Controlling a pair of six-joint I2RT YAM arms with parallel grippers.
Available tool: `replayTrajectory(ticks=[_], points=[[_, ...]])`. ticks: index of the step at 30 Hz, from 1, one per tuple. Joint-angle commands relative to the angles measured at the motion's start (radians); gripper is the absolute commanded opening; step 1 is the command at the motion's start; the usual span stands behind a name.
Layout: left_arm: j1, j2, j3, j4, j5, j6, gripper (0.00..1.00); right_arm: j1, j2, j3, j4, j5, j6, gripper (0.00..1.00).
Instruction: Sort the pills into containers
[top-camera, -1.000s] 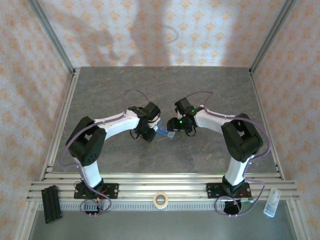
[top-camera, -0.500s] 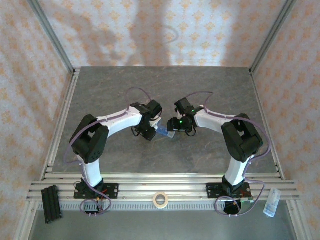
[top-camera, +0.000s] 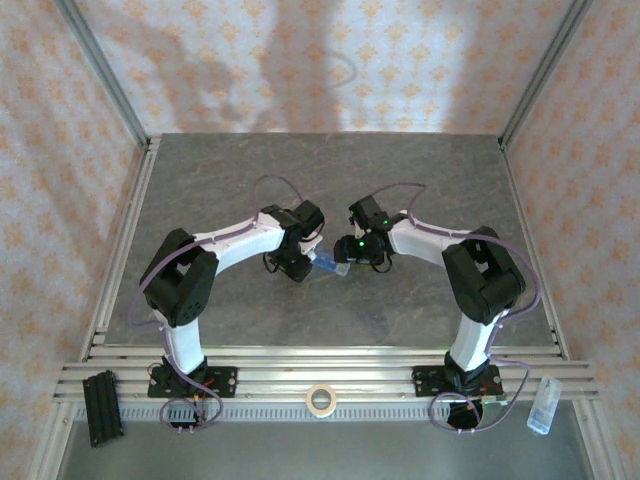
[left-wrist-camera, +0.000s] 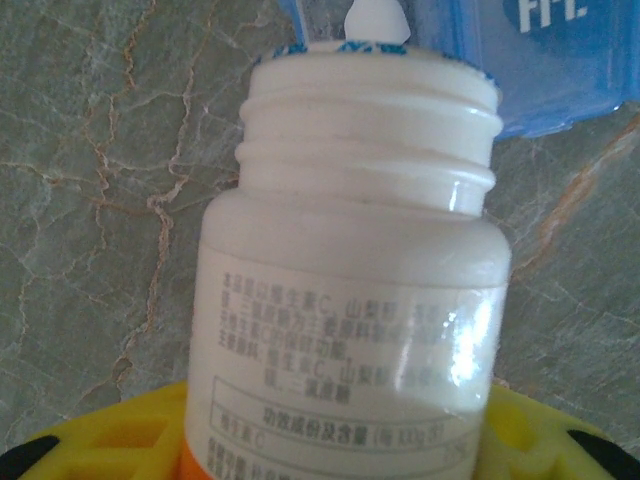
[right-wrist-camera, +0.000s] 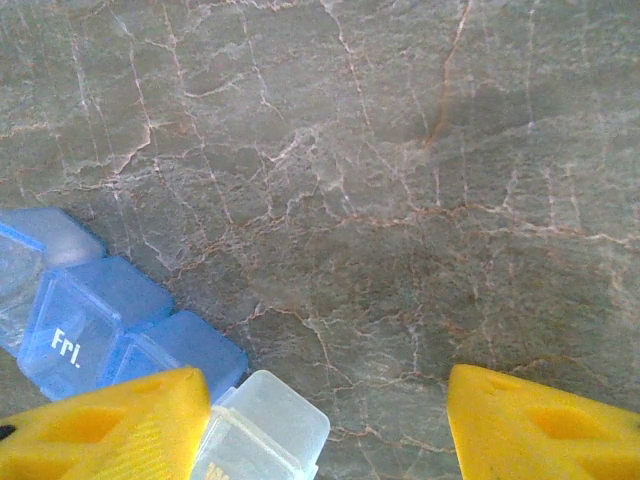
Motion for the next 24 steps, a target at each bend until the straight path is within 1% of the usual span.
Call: replayTrajectory(ticks=[1, 9, 24], points=[[0.011, 0.014, 0.019, -0.060, -0.024, 0.012, 0.00, 0.003, 0.043, -0.019, -0.044, 0.028, -0.002, 0.65], [0.011, 0.013, 0.041, -0.080, -0.023, 0.017, 0.00, 0.003, 0.046, -0.014, -0.044, 0.028, -0.002, 0.65], [0.011, 0.058, 0.098, -0.130, -0.024, 0.035, 0.00, 0.003, 0.047, -0.013, -0.049, 0.027, -0.005, 0.65]])
